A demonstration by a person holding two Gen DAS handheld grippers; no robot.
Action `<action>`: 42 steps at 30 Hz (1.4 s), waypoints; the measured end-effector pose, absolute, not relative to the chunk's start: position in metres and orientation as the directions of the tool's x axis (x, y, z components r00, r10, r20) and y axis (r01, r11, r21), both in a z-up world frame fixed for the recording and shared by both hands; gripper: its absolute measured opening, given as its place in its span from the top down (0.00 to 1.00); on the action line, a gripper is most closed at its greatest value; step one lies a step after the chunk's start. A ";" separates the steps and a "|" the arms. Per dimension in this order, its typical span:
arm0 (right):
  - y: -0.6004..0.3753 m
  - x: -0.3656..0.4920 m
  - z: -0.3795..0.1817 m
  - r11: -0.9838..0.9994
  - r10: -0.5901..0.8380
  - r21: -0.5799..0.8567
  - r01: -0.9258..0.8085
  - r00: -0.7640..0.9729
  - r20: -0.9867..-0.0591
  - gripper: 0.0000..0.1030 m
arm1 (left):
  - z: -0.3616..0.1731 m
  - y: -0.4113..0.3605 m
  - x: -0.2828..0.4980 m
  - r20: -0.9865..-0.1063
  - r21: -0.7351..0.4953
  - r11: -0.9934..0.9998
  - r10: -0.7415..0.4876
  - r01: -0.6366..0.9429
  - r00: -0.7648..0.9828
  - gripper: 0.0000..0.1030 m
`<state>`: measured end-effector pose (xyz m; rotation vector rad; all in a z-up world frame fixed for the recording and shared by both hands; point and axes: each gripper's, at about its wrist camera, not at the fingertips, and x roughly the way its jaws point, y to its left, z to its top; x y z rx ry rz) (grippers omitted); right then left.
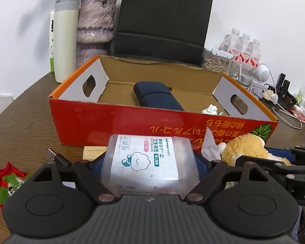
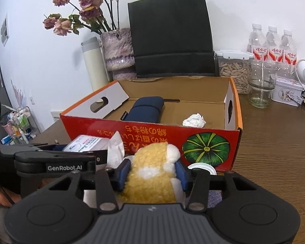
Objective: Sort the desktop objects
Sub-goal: 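Grasp the white tissue pack with the left tool while the right tool grasps the plush sheep, then carry the tissue pack and plush sheep into the box and release both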
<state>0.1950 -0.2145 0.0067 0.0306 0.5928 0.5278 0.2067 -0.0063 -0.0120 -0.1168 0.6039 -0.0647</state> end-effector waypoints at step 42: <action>-0.220 0.199 0.084 0.875 0.478 0.217 -0.432 0.841 -0.254 0.59 | 0.086 -0.012 0.185 -0.231 -0.135 0.991 -0.043 0.012 0.972 0.19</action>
